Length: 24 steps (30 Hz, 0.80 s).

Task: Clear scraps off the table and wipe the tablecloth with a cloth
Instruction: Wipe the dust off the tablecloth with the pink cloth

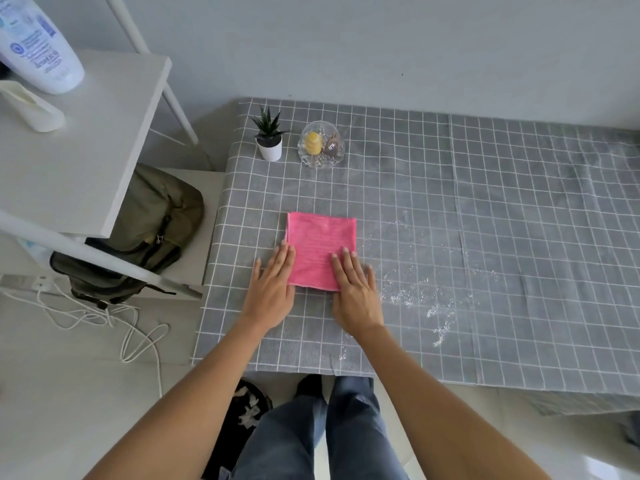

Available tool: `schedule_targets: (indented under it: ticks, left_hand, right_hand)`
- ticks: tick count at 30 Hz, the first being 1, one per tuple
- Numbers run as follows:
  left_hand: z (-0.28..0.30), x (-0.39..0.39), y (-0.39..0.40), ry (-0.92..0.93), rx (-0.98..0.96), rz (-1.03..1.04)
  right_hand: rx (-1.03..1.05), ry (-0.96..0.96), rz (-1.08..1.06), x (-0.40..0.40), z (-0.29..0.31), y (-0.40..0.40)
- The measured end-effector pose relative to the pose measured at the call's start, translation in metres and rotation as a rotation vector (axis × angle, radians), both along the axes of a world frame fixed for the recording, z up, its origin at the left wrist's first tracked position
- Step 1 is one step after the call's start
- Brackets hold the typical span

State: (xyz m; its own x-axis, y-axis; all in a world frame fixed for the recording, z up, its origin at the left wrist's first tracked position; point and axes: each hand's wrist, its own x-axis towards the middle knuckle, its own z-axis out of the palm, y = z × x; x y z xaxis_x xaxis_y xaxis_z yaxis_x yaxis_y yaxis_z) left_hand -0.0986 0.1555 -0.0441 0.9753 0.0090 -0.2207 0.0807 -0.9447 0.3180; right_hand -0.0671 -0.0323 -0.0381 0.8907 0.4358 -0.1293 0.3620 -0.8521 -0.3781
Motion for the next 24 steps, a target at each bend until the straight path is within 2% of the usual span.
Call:
schedule_targets:
  ticks: [3, 5, 7, 9, 11, 15, 24]
  left_hand:
    - [0.007, 0.001, 0.004, 0.03, -0.154, -0.004]
    - [0.015, 0.001, 0.01, 0.004, -0.308, 0.033]
    - [0.02, 0.004, 0.019, -0.043, -0.367, 0.082]
    - [0.02, 0.013, 0.028, -0.087, -0.329, 0.134]
    - [0.015, 0.029, 0.035, -0.116, -0.212, 0.175]
    - [-0.005, 0.045, 0.043, -0.085, 0.029, 0.199]
    - [-0.021, 0.041, 0.047, -0.169, 0.09, 0.196]
  right_hand:
    - [0.012, 0.024, -0.018, -0.002, 0.004, 0.004]
    - [0.074, 0.018, -0.036, 0.001, 0.011, 0.009]
    - [0.15, -0.003, -0.065, 0.007, 0.016, 0.019]
    - [0.209, -0.011, -0.123, 0.017, 0.018, 0.033]
    - [0.194, -0.004, -0.156, 0.03, 0.018, 0.048]
    - [-0.025, -0.002, -0.101, 0.048, 0.007, 0.07]
    - [-0.124, 0.026, -0.176, 0.046, -0.009, 0.086]
